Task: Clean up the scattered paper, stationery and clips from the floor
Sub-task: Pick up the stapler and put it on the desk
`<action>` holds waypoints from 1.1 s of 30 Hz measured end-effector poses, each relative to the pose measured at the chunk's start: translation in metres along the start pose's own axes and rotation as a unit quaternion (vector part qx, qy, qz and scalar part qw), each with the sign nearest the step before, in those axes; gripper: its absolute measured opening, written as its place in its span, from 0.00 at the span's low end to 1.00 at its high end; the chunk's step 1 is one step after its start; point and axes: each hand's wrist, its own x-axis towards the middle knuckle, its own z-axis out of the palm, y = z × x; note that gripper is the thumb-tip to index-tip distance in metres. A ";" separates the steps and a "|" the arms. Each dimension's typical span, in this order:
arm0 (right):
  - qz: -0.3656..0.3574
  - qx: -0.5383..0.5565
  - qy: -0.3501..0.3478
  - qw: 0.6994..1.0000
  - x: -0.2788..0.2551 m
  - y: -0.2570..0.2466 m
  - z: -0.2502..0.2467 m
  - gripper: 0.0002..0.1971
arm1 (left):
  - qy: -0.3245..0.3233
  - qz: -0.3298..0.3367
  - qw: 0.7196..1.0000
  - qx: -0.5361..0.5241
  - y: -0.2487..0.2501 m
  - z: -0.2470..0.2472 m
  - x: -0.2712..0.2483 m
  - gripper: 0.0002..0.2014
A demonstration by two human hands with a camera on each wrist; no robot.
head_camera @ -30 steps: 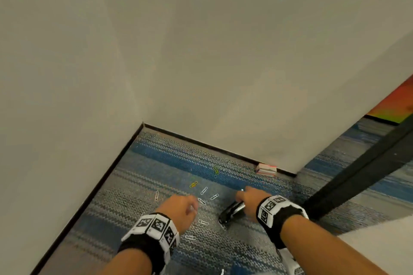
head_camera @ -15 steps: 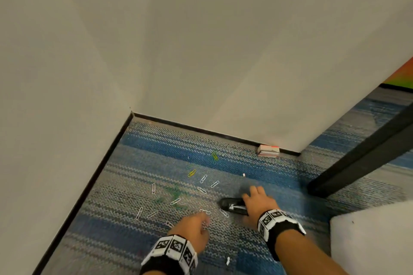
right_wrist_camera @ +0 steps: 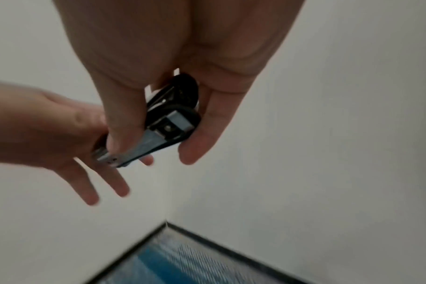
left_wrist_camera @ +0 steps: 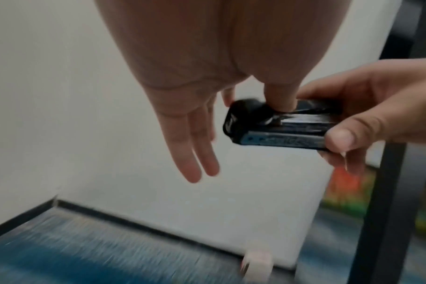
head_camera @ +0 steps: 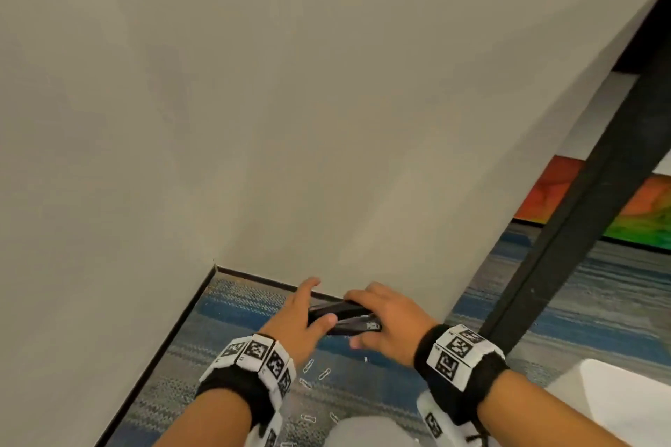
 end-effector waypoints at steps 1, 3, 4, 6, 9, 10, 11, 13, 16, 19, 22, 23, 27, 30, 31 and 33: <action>-0.010 0.006 0.021 1.000 -0.005 -0.008 -0.021 0.33 | 0.012 0.023 0.999 -0.022 0.016 -0.011 0.001 0.21; -0.030 0.011 0.068 0.997 -0.018 -0.019 -0.061 0.32 | 0.034 0.071 0.994 -0.076 0.053 -0.035 0.001 0.09; -0.041 0.014 0.093 0.995 -0.026 -0.025 -0.083 0.30 | 0.044 0.096 0.990 -0.097 0.074 -0.048 0.001 0.08; -0.063 0.026 0.144 0.987 -0.043 -0.035 -0.127 0.26 | 0.062 0.149 0.980 -0.116 0.116 -0.075 -0.001 0.12; -0.081 0.033 0.225 0.970 -0.077 -0.051 -0.193 0.26 | 0.100 0.248 0.958 -0.105 0.187 -0.112 -0.006 0.15; -0.085 0.021 0.250 0.964 -0.089 -0.055 -0.214 0.27 | 0.116 0.279 0.948 -0.103 0.212 -0.124 -0.009 0.15; -0.089 0.006 0.271 0.958 -0.102 -0.060 -0.235 0.28 | 0.132 0.308 0.937 -0.103 0.237 -0.133 -0.012 0.16; -0.096 -0.023 0.314 0.944 -0.130 -0.070 -0.273 0.28 | 0.157 0.361 0.914 -0.104 0.283 -0.147 -0.020 0.17; -0.080 -0.050 0.374 0.923 -0.177 -0.086 -0.320 0.22 | 0.169 0.417 0.887 -0.105 0.344 -0.156 -0.030 0.17; -0.042 -0.072 0.396 0.914 -0.216 -0.095 -0.357 0.20 | 0.166 0.452 0.869 -0.112 0.398 -0.151 -0.031 0.16; 0.018 -0.088 0.406 0.910 -0.242 -0.086 -0.393 0.20 | 0.151 0.454 0.867 -0.141 0.445 -0.139 -0.027 0.14; 0.036 -0.094 0.410 0.906 -0.249 -0.080 -0.404 0.20 | 0.152 0.448 0.870 -0.139 0.459 -0.134 -0.024 0.14; 0.140 -0.102 0.423 0.889 -0.269 -0.051 -0.438 0.19 | 0.173 0.407 0.896 -0.049 0.509 -0.113 -0.012 0.18; 0.211 -0.086 0.434 0.871 -0.278 -0.021 -0.453 0.18 | 0.131 0.400 0.905 0.065 0.539 -0.100 -0.005 0.19; 0.231 -0.082 0.437 0.865 -0.282 -0.012 -0.458 0.17 | 0.117 0.401 0.902 0.107 0.547 -0.097 -0.002 0.18; 0.278 -0.059 0.441 0.851 -0.291 0.009 -0.470 0.16 | 0.093 0.398 0.893 0.191 0.563 -0.097 0.002 0.15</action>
